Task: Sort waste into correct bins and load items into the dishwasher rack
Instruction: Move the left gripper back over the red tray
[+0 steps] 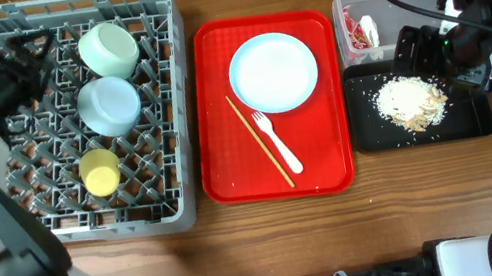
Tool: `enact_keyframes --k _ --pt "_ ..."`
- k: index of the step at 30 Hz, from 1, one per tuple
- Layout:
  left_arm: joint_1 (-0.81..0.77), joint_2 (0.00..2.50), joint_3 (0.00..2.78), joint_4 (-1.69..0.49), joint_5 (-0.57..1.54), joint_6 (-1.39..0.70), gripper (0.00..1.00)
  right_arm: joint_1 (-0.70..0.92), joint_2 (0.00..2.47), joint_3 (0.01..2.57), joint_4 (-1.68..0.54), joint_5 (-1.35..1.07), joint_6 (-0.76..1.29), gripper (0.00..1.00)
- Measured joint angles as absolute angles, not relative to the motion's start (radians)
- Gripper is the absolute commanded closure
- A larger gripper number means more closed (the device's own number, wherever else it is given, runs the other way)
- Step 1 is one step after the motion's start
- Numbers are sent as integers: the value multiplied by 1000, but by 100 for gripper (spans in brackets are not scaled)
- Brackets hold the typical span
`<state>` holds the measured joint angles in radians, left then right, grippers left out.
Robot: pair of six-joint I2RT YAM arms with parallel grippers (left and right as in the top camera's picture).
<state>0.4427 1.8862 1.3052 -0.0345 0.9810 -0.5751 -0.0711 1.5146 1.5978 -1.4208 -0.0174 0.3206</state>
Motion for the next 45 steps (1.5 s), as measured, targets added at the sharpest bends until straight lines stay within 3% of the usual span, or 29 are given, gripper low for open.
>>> enact_keyframes --k 11,20,27,34,45 --pt "83 1556 1307 -512 516 -383 0 -71 1515 1598 -1425 -17 320 0" --pt "-265 1528 1306 -831 311 -367 1 -71 1515 1598 -1423 -17 311 0" --pt "-417 1541 1306 -850 249 -409 0 -71 1515 1598 -1421 -17 306 0" --pt "-497 1620 1306 -857 104 -616 2 -71 1515 1598 -1421 -17 305 1" --pt "-562 1831 1306 -792 50 -769 15 -71 1515 1598 -1421 -17 305 0"
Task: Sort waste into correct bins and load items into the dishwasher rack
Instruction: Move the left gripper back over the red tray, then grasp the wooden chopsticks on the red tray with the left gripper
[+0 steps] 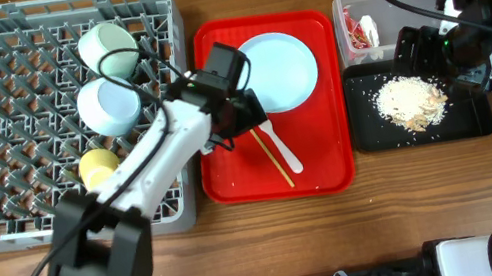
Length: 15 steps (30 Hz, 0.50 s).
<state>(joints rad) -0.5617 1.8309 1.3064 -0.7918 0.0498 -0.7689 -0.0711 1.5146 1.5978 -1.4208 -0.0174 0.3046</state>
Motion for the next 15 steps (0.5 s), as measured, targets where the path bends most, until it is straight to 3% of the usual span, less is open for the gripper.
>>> enact_keyframes --k 15 --pt "-614 1971 1306 -794 49 -784 19 -71 1515 1598 -1420 -17 302 0"
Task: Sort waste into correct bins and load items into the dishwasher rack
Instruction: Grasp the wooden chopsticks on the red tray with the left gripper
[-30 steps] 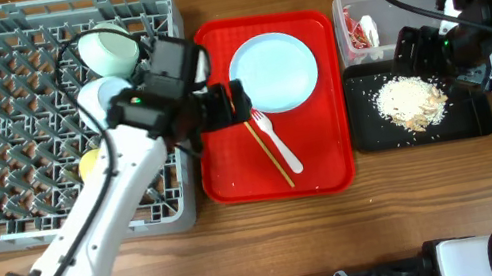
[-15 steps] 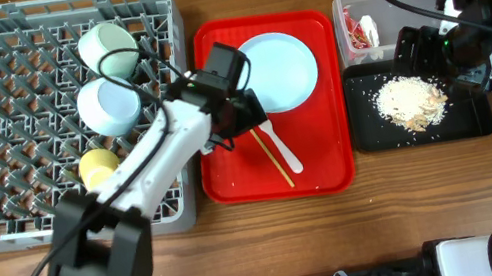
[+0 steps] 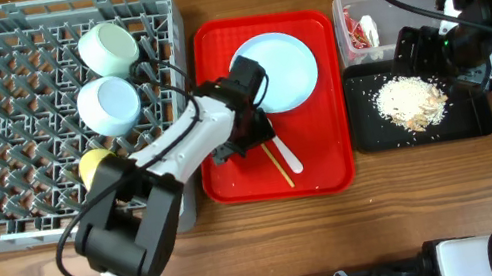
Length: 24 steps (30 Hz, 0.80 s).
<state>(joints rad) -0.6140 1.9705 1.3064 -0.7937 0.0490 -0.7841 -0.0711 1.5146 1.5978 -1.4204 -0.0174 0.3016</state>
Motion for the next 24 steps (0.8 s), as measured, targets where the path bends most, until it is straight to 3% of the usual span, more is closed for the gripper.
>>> enact_keyframes --k 16,20,24 --pt "-680 1977 1284 -797 -49 -785 36 -71 1515 1598 -1421 -17 302 0" --pt "-680 1977 1282 -812 -55 -791 57 -71 1515 1598 -1421 -17 301 0" --pt "-680 1975 1280 -819 -55 -792 71 -71 1515 1598 -1421 -17 301 0"
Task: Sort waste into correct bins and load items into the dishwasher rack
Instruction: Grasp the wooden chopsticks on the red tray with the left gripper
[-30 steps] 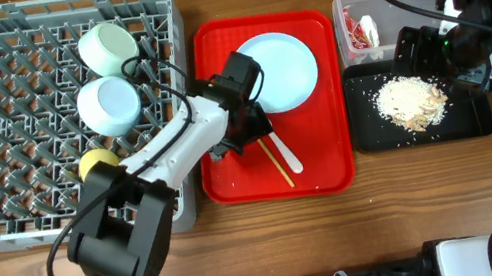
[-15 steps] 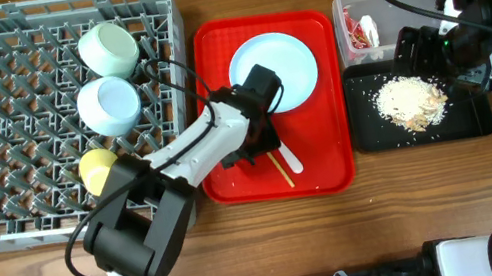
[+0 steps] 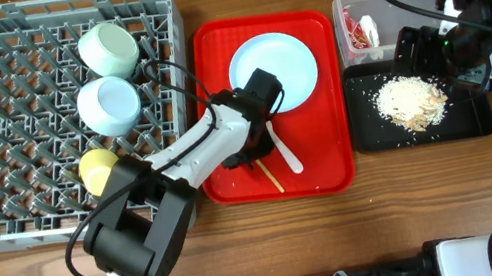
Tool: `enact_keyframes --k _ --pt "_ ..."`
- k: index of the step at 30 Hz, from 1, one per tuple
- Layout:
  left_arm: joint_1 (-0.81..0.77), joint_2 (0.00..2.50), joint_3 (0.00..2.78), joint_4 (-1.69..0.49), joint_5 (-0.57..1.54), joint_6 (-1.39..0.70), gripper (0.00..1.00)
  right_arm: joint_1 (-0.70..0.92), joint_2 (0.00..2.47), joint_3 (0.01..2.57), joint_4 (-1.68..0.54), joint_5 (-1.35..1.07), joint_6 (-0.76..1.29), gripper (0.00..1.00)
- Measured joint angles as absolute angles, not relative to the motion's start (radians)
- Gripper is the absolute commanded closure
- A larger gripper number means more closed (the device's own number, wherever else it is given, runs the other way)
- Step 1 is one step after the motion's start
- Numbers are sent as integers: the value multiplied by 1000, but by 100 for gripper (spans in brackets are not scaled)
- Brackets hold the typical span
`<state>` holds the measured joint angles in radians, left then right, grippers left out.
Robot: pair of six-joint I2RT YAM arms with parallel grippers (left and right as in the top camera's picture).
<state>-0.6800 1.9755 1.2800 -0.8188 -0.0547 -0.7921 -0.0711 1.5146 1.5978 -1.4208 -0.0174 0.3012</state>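
A red tray (image 3: 211,53) holds a white plate (image 3: 282,55), a white plastic fork (image 3: 283,151) and a wooden chopstick (image 3: 274,179). My left gripper (image 3: 254,149) is low over the tray, on top of the chopstick's upper part and just left of the fork. Its fingers are hidden under the wrist, so their state does not show. The grey dishwasher rack holds a pale green cup (image 3: 108,48), a white bowl (image 3: 108,104) and a yellow cup (image 3: 99,169). My right gripper (image 3: 417,55) hovers at the black tray's (image 3: 467,124) top edge.
Food scraps (image 3: 410,99) lie piled in the black tray. Behind it, a clear bin holds a red and white wrapper (image 3: 365,33). The left arm lies across the rack's right edge and the red tray's left side. Bare wooden table runs along the front.
My left gripper has moved slightly right and toward the front of the red tray, now covering more of the chopstick beside the fork. The right arm has not moved.
My left gripper was first over the far left corner of the rack. Then it stood over the red tray's left part near the plate. It has since been further along the chopstick each time, and now sits beside the fork. The right arm stayed over the black tray throughout.
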Motion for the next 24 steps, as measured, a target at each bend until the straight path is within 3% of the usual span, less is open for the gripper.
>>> enact_keyframes --k 4,24 --pt "-680 1975 1280 -820 -55 -795 78 -71 1515 1598 -1422 -17 301 0" --pt "-680 1971 1272 -796 -55 -795 87 -71 1515 1598 -1436 -17 301 0"
